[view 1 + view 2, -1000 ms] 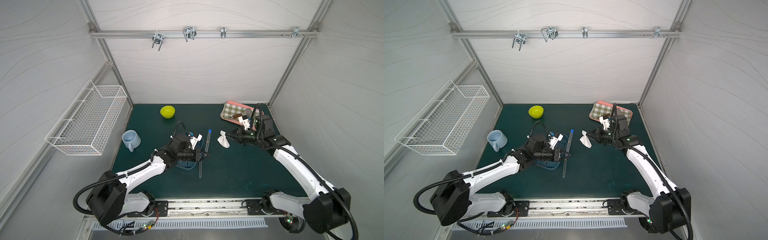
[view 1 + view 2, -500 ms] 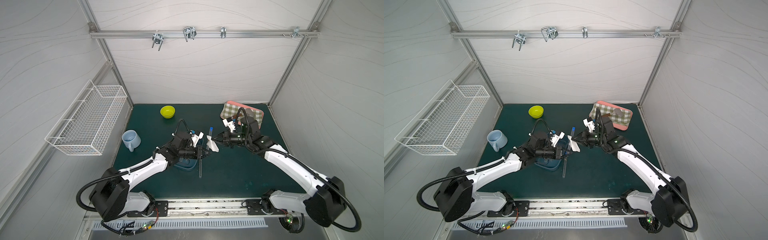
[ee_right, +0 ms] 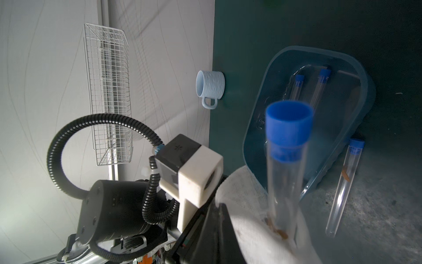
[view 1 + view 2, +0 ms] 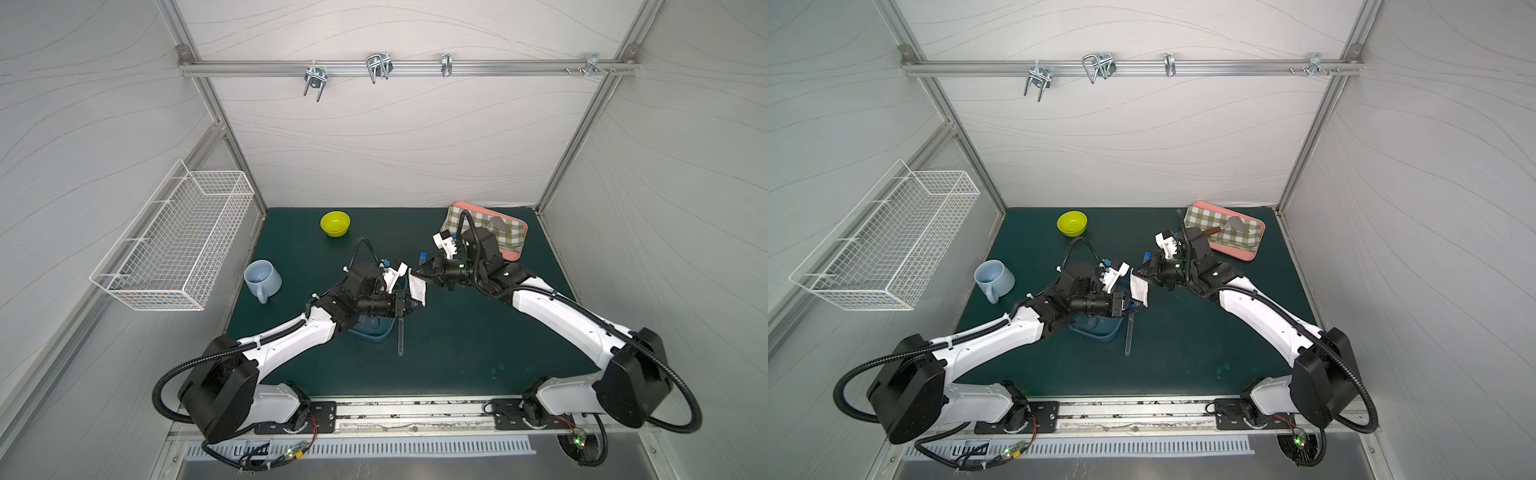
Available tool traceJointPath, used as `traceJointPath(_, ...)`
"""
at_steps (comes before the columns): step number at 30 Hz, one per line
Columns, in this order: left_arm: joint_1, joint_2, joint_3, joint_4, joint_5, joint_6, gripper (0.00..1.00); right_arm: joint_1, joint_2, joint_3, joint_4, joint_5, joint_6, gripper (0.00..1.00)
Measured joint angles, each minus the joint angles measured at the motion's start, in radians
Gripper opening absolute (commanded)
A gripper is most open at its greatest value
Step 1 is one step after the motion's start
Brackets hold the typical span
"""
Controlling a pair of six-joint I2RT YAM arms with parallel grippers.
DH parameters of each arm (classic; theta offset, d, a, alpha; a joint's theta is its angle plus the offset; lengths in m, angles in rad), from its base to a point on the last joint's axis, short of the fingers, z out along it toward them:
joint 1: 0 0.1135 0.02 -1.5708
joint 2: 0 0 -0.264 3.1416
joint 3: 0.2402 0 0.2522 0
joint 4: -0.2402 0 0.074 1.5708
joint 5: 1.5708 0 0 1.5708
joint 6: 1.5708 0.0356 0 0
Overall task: Wipe the exteriors of test tubes
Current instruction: Place the cleaning item in the test tube.
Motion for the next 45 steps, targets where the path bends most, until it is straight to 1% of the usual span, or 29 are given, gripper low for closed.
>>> traceJointPath(6, -0.003, 0.0, 0.0, 0.005, 0.001, -0.013, 0.03, 0.021, 0.014, 0.021, -0.021, 0.035, -0.02, 0.0)
traceJointPath(11, -0.004, 0.0, 0.0, 0.015, 0.001, -0.018, 0.03, 0.04, 0.014, 0.024, -0.082, 0.074, -0.056, 0.07)
traceJointPath(14, -0.004, 0.0, 0.0, 0.023, 0.002, -0.022, 0.02, 0.047, 0.016, 0.035, -0.123, 0.104, -0.079, 0.14)
traceJointPath(20, -0.004, 0.0, -0.006, 0.045, 0.003, -0.032, 0.02, 0.052, 0.031, 0.07, -0.154, 0.124, -0.105, 0.15)
traceJointPath(25, -0.004, 0.0, -0.024, 0.065, 0.003, -0.046, 0.03, 0.06, 0.053, 0.116, -0.168, 0.129, -0.116, 0.3)
traceJointPath(30, -0.002, -0.004, -0.033, 0.092, 0.001, -0.059, 0.03, 0.065, 0.068, 0.134, -0.199, 0.13, -0.13, 0.39)
traceJointPath(36, 0.001, -0.006, -0.045, 0.116, -0.011, -0.07, 0.03, 0.066, 0.071, 0.179, -0.266, 0.135, -0.154, 0.43)
traceJointPath(45, -0.002, -0.002, -0.058, 0.124, 0.001, -0.085, 0.03, 0.067, 0.072, 0.257, -0.276, 0.135, -0.181, 0.46)
